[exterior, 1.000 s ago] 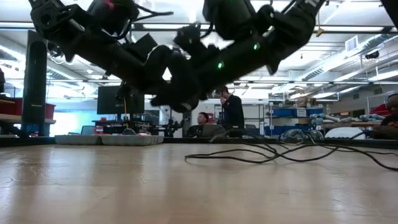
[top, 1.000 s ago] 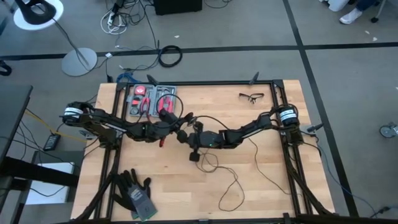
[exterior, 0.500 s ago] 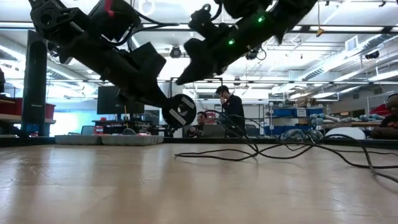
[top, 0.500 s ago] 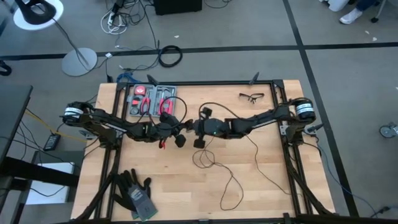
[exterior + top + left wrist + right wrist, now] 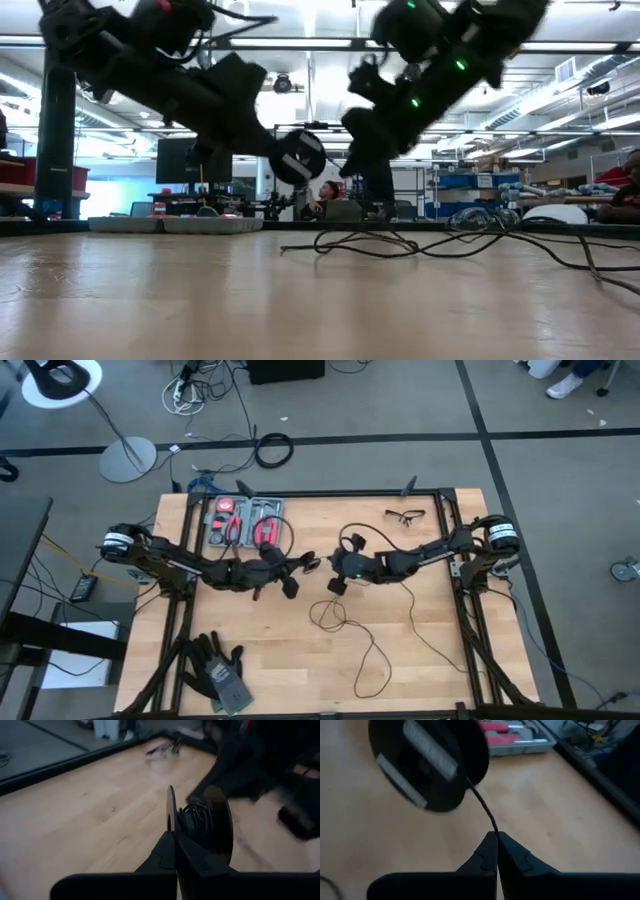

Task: Coil cords
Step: Coil the black wire on the black spool

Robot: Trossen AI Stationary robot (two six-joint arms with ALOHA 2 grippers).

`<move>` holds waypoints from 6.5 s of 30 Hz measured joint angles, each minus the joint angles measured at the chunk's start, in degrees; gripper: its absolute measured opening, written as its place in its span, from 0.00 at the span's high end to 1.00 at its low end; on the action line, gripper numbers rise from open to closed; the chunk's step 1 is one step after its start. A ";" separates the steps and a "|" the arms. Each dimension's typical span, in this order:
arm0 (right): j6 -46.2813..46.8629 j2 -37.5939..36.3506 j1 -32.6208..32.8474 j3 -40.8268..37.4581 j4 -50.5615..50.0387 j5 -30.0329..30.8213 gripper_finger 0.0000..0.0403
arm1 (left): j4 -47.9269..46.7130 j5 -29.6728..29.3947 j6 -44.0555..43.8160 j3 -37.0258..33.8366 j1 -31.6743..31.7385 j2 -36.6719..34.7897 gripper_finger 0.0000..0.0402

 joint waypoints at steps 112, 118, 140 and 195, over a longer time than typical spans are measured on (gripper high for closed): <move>3.44 2.71 -1.05 4.00 0.53 -6.46 1.00 | 13.71 0.59 -2.98 -7.79 -0.05 0.26 1.00; 4.64 3.56 -1.02 -3.27 14.90 -6.85 0.96 | 15.07 -1.35 -3.37 -7.82 -0.25 0.26 1.00; 5.61 8.35 -0.97 -11.47 31.94 -9.87 0.90 | 20.33 -9.06 -2.01 -7.80 -0.18 0.23 1.00; 21.14 12.91 2.29 -13.47 50.70 -10.37 0.80 | 26.84 -11.61 5.78 -7.77 -0.18 0.22 1.00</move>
